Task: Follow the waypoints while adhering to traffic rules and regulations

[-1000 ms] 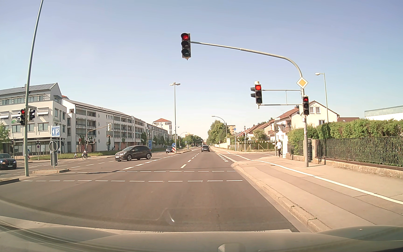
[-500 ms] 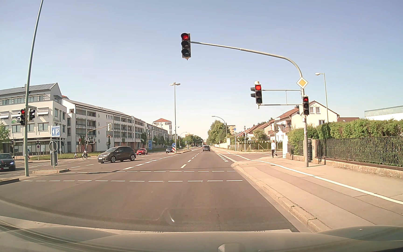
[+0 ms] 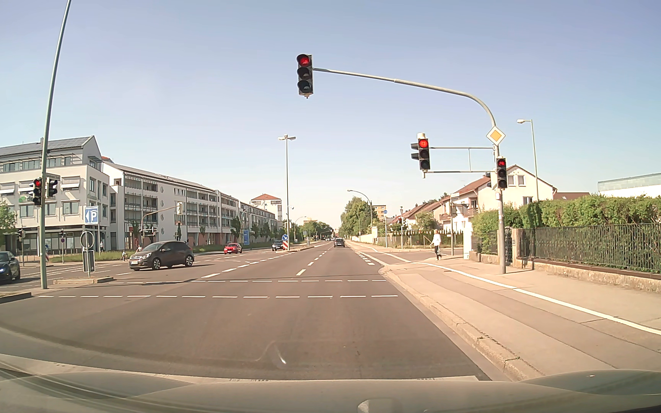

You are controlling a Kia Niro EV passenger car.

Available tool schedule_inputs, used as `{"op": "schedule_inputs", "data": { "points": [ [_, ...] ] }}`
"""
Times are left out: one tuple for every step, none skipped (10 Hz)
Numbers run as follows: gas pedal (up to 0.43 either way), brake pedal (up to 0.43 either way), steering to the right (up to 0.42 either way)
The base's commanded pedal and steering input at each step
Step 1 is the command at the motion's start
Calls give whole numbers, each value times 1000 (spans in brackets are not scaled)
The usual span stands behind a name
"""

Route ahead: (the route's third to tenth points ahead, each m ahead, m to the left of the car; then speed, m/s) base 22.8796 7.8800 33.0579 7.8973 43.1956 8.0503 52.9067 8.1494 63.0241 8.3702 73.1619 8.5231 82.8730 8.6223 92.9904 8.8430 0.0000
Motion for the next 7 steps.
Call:
{"op": "schedule_inputs", "data": {
  "points": [
    [0, 293, 6],
    [0, 293, 7],
    [0, 293, 7],
    [0, 293, 7],
    [0, 293, 7],
    [0, 293, 6],
    [0, 293, 7]
  ]
}}
